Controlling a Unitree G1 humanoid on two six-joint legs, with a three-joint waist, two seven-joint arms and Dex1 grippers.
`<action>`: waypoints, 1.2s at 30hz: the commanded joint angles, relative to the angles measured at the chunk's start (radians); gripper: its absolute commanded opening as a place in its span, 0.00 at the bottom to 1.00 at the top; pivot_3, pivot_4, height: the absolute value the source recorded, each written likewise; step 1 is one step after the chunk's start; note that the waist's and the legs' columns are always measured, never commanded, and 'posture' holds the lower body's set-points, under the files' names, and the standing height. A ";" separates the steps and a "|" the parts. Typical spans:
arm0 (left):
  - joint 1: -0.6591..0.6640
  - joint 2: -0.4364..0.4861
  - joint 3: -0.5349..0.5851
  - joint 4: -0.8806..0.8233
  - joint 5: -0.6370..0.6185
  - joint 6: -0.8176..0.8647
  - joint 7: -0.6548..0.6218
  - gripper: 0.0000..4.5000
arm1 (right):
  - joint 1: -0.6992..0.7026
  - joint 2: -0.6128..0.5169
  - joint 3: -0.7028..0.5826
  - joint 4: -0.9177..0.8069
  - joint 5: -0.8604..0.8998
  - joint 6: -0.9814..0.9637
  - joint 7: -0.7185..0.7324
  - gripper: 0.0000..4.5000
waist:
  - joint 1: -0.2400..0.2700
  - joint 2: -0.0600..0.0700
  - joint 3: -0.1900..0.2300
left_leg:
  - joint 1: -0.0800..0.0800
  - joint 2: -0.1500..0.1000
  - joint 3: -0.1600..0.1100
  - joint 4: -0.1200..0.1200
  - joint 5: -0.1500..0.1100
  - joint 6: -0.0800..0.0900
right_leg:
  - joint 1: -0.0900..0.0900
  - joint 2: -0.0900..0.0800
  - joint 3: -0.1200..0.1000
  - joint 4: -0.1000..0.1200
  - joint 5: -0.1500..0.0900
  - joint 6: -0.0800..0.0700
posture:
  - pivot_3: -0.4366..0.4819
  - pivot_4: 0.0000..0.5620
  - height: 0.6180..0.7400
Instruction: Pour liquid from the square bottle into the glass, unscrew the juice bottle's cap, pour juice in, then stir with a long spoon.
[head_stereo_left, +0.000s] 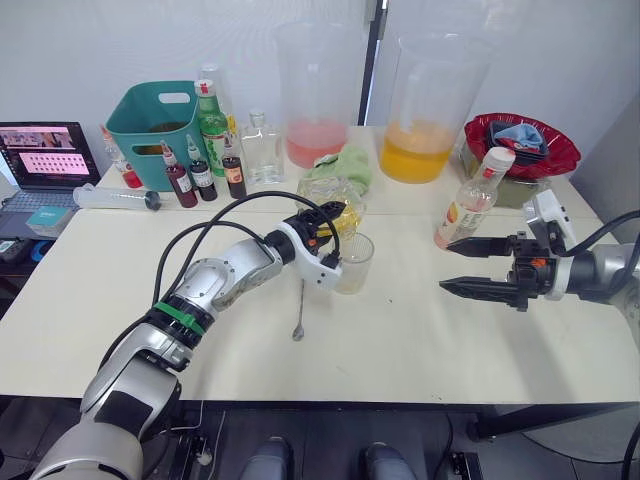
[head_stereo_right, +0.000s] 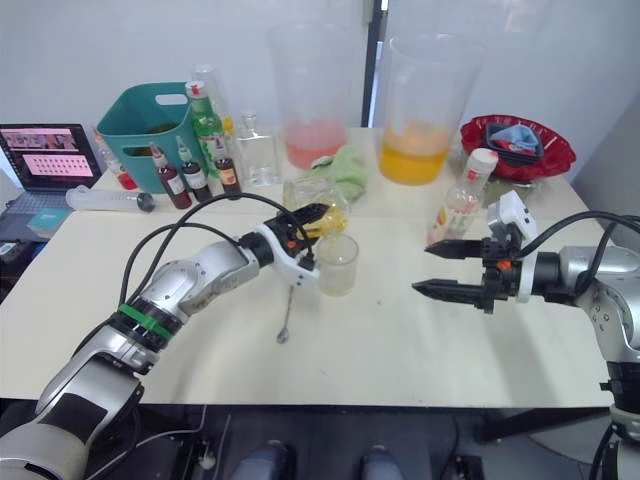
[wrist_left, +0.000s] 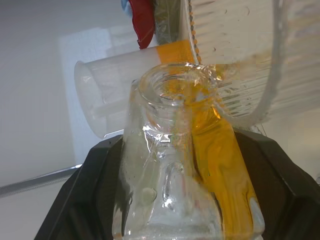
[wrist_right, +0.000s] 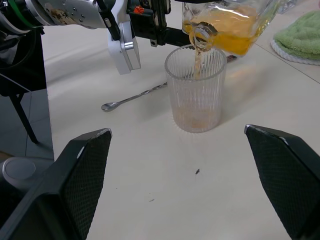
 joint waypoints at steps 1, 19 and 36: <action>-0.052 0.006 0.025 -0.042 0.005 0.004 0.048 0.61 | -0.018 -0.006 -0.016 -0.011 0.012 -0.002 0.001 1.00 | 0.000 0.000 0.000 | 0.000 0.000 0.000 0.000 0.000 0.000 | 0.000 0.000 0.000 0.000 0.000 0.000 | 0.48 0.27 1.00; -0.067 0.018 0.025 -0.066 0.091 0.020 0.099 0.61 | -0.028 0.001 0.005 -0.003 -0.007 -0.025 0.002 1.00 | 0.000 0.000 0.000 | 0.000 0.000 0.000 0.000 0.000 0.000 | 0.000 0.000 0.000 0.000 0.000 0.000 | 0.48 0.27 1.00; -0.058 -0.002 0.044 -0.096 0.064 0.035 0.097 0.61 | -0.028 0.003 0.011 0.005 -0.011 -0.034 0.005 1.00 | 0.000 0.000 0.000 | 0.000 0.000 0.000 0.000 0.000 0.000 | 0.000 0.000 0.000 0.001 0.000 0.000 | 0.48 0.27 1.00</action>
